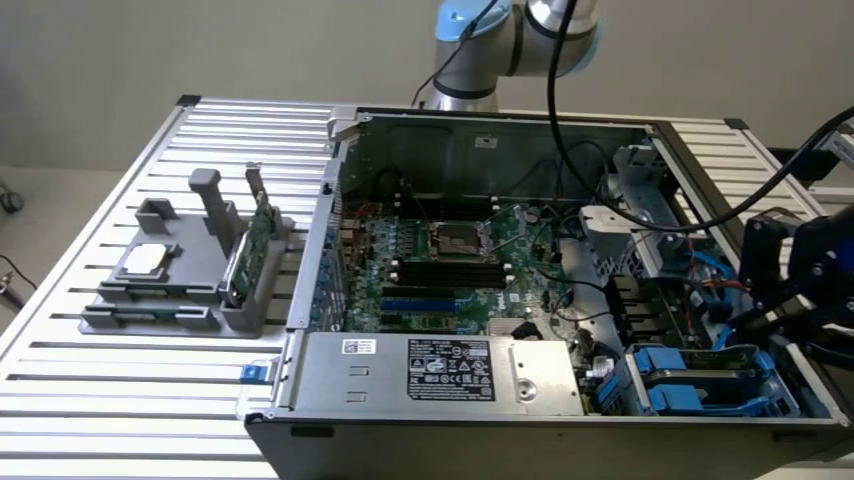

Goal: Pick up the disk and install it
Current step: 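Insert the first disk wire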

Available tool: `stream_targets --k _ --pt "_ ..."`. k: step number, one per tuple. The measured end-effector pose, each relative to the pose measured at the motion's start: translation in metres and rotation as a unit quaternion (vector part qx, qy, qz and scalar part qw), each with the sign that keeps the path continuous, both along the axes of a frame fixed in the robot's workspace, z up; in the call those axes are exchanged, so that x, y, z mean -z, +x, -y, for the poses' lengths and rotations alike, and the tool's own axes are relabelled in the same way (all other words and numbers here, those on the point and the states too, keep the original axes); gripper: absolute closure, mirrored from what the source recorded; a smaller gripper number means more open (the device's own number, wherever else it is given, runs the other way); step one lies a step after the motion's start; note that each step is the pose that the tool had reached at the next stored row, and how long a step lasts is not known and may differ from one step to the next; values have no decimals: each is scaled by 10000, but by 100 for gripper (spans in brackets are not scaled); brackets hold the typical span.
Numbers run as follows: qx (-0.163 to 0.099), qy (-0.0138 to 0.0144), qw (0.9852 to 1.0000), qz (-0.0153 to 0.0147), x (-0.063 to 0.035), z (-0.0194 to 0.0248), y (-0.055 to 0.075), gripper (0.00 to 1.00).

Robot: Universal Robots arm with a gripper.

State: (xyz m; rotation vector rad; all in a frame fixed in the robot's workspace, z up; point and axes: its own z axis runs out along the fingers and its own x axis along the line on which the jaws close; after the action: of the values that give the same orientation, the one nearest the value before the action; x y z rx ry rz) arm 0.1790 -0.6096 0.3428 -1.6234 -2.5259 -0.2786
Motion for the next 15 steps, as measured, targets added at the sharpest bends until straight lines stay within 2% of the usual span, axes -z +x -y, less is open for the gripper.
stream_targets --k 7,12,15 --pt "167 -4 9999 -4 2 -1 -25 82" --pt "228 -5 9997 -19 0 1 -30 82" --pt "228 -10 9997 -29 0 12 -85 82"
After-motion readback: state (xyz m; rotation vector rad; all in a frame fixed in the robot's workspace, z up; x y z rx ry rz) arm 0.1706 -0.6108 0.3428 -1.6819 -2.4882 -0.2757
